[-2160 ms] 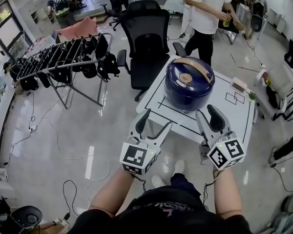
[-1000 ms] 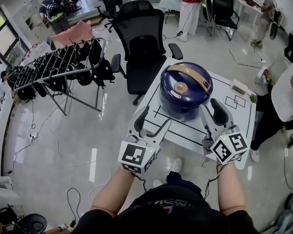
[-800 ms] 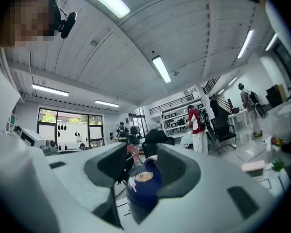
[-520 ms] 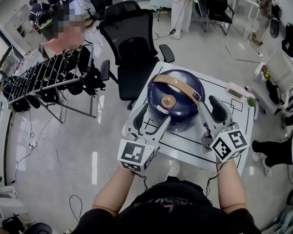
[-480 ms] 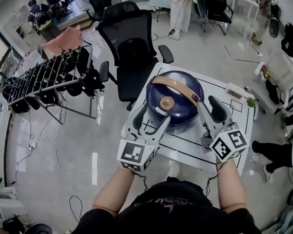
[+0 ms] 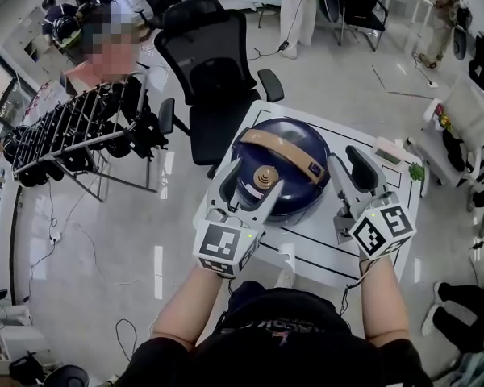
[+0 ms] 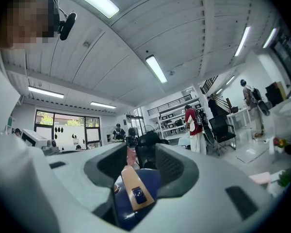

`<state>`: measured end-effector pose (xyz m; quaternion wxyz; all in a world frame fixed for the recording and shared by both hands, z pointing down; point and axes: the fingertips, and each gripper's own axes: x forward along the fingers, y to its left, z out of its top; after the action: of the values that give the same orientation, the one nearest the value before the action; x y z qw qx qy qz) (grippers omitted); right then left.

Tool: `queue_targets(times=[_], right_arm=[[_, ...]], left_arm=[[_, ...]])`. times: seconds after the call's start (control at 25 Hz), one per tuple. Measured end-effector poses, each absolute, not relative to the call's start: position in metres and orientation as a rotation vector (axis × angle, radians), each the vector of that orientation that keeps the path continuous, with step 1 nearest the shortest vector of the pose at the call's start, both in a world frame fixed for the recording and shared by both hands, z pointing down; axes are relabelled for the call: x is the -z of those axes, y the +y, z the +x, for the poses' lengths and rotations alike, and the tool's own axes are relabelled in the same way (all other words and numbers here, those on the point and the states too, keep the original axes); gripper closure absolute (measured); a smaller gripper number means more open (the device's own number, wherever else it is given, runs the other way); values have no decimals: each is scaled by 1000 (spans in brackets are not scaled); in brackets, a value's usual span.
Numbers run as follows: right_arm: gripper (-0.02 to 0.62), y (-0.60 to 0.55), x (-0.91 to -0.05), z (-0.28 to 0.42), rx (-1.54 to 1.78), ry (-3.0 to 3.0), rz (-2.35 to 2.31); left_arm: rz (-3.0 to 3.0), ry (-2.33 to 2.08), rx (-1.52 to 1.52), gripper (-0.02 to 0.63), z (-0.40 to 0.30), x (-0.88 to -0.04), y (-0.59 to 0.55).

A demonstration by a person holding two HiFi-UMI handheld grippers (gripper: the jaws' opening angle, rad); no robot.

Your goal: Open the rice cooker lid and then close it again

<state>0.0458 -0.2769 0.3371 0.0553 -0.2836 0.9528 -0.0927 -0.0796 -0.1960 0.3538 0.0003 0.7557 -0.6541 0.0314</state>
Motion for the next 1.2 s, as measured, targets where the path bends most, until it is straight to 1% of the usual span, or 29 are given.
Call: queue_targets(times=[0.48,0.6,0.72,0.76,1.04,1.2], right_arm=[[425,-299,-336,35,287,2853,-952],[464,-300,-337,33,288,2838,-1007],[587,-301,-336,34,283,2815,-1071],[594,-302,-336,33,282,2808,-1089],[594,-302,-339,32,288,2772,-1196],[594,-301,-343,32,302,2753,-1248]], left_arm=[[2481,-1956,-145,288,-91,-350,-232],[2549,-1898,-169,287,-93,-347,-241],[2616,-1823,-184,287,-93,-345,-250],[2635,-1797,-192,287,-93,-346,-253],[2773,-1645,-307,281,-86,-355,-265],[2864,-1576,-438,275,-78,-364,-267]])
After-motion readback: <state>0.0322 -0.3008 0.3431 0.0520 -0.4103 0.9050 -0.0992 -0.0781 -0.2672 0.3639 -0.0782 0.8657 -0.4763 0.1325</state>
